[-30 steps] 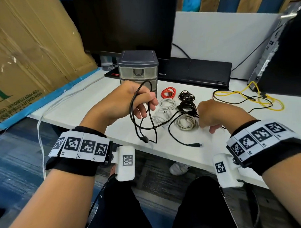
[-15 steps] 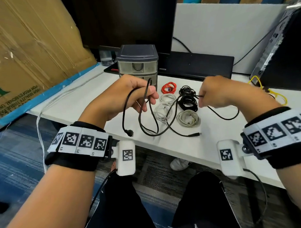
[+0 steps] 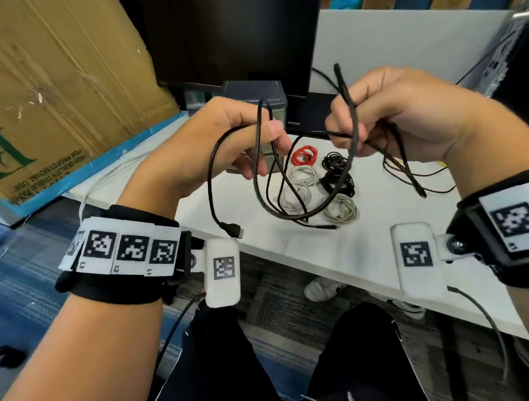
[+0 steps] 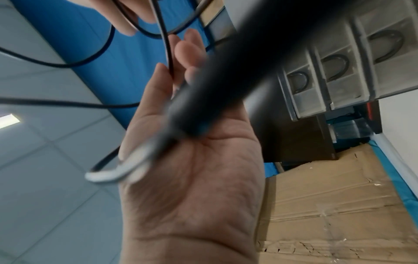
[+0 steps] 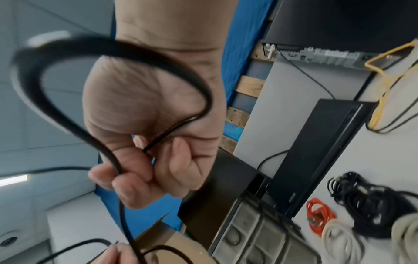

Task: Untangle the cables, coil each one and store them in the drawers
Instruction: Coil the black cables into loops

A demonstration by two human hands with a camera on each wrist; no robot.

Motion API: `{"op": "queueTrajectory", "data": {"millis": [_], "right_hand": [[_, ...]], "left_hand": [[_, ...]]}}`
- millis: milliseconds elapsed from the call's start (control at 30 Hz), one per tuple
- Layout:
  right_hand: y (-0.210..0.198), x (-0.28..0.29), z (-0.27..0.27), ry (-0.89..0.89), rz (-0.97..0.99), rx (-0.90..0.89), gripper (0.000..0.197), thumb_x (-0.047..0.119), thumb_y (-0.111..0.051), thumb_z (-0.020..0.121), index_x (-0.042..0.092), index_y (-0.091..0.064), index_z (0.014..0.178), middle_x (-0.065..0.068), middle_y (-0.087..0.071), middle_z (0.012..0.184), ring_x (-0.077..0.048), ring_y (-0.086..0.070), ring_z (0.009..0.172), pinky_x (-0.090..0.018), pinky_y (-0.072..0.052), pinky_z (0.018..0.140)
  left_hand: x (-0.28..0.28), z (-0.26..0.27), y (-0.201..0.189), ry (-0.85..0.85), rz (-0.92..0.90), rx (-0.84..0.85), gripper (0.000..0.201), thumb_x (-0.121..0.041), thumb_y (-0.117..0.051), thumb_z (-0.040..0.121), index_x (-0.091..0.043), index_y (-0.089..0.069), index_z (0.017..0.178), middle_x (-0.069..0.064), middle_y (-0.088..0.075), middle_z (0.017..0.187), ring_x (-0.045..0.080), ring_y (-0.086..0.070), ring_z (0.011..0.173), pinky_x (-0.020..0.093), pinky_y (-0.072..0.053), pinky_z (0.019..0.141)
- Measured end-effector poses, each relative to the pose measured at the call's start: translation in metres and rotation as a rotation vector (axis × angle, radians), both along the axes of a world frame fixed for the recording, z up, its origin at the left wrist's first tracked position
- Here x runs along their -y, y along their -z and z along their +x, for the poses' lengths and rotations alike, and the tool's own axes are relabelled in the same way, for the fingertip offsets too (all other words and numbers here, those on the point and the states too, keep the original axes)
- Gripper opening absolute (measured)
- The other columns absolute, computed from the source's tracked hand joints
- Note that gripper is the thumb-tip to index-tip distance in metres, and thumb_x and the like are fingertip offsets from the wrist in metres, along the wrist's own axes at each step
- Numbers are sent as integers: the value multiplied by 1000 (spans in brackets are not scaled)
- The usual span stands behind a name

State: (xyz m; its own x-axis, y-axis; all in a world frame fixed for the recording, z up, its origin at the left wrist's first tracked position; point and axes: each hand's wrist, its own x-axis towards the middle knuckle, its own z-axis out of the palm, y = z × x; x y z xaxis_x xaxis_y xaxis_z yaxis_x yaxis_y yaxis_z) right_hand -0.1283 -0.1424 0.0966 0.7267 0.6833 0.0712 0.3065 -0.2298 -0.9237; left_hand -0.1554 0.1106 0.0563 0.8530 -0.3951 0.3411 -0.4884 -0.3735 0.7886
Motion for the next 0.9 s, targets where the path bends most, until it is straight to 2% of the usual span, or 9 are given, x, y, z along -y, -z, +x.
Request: {"op": "queueTrajectory", "data": {"millis": [133,267,433,533,633,700,767,833,900], "right_hand": [[8,-13,2,-60,87,-81,28,-9,-43,64,11,-58,51,-8,-49,55,-21,-41,57,-23,-35,49],[39,-32,5,-59,-206,-5,10,-1,-52,64,2,-61,62,-11,-60,60,-20,-42,58,-27,-31,53],[81,-47,0,-101,-336,-120,20,-8,-52,74,2,-68,66,-14,-66,68,-25,-42,65,-27,-35,57],[95,-50,-2,-112,-454,-84,23,-7,-53,83,1,-72,76,-7,-67,74,-19,-49,70,-28,-42,64],[102,-50,-4,-65,-525,-21,21,-6,-55,84,3,-75,82,-12,-67,80,-10,-55,74,-28,-44,70],[107,-47,-5,-54,-525,-20,18,-6,-59,85,4,-75,83,-15,-70,84,-9,-56,76,-28,-45,71],[111,-43,-6,-79,-536,-45,18,-5,-63,86,7,-77,84,-7,-71,80,-11,-58,78,-33,-48,75],[114,-40,-7,-131,-585,-47,24,-4,-63,87,14,-79,88,-3,-73,84,-15,-62,83,-43,-54,84],[112,-40,-9,-112,-583,-40,28,-4,-60,87,16,-79,92,1,-74,87,-14,-66,87,-39,-56,90]], "left_hand": [[-4,-8,-7,58,-50,-10,26,-20,-56,104,-15,-75,87,10,-75,90,20,-67,66,26,-50,54],[-13,-12,-2,34,90,-49,19,-17,-61,100,-12,-74,88,1,-76,84,17,-69,66,23,-52,55],[-21,-16,23,77,165,-292,19,-30,-67,90,-15,-77,87,11,-77,94,18,-68,62,23,-54,55],[-24,-16,36,103,263,-386,15,-10,-71,93,-10,-76,106,9,-78,98,18,-72,72,23,-56,61],[-28,-14,44,111,358,-432,37,7,-66,94,-15,-71,123,2,-77,112,17,-75,85,22,-58,70],[-31,-15,46,100,333,-451,40,8,-62,97,-16,-68,129,-1,-76,117,20,-76,91,23,-59,72],[-34,-17,45,88,255,-466,41,11,-50,102,-13,-68,129,3,-75,119,24,-75,95,25,-61,73],[-37,-20,45,83,129,-472,45,14,-40,101,-9,-68,126,8,-75,119,25,-75,92,26,-61,73],[-37,-23,45,115,-83,-488,47,5,-34,90,-1,-68,123,18,-73,119,25,-74,84,25,-60,70]]}}
